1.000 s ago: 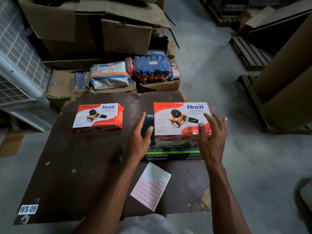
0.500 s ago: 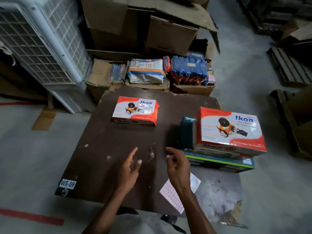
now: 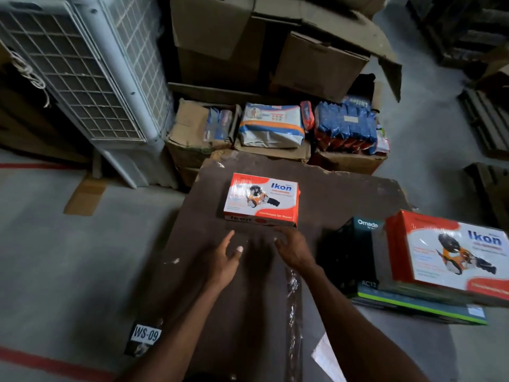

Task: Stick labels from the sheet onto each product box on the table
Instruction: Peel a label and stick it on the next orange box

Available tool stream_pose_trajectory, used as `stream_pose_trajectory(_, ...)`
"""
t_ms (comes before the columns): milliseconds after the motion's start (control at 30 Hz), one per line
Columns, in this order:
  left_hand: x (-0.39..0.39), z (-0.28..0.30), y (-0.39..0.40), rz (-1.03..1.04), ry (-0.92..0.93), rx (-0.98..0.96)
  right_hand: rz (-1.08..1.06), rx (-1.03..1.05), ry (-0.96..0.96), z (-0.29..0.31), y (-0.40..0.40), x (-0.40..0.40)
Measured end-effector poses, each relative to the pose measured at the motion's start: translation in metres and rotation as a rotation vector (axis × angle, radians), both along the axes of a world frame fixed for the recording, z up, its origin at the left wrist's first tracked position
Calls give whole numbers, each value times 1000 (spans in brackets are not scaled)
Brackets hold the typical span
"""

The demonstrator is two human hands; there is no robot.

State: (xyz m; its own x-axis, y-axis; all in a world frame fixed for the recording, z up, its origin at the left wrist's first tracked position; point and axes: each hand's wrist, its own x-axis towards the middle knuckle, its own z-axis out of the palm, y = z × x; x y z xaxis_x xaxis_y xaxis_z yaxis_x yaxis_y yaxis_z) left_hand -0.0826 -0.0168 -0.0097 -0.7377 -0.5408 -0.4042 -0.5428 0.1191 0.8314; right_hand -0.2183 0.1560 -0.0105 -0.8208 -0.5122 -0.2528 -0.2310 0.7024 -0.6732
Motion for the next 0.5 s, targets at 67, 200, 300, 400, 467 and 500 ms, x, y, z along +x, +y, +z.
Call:
stream_pose_trajectory(67,-27,-2,-8,-46,-9,28,8,11,0,6,-17,-31)
stream_pose_trajectory(200,-76,-6,-13,-121,-49,85,-6,118,15,-8,-41,-97)
stream_pose_trajectory(300,-98,-14,-12,-174,-56,122,-51,191,65,-22,-58,-136)
stream_pose_trajectory(400,-111,-30,-16,-205,-87,145,-57,307,121,-33,-71,-161)
stream_pose_trajectory(467,-115,-36,-19,-227,-109,153,-12,366,110,-40,-75,-171)
stream_pose_trajectory(500,-115,-39,-21,-235,-121,157,13,390,94,-42,-76,-174)
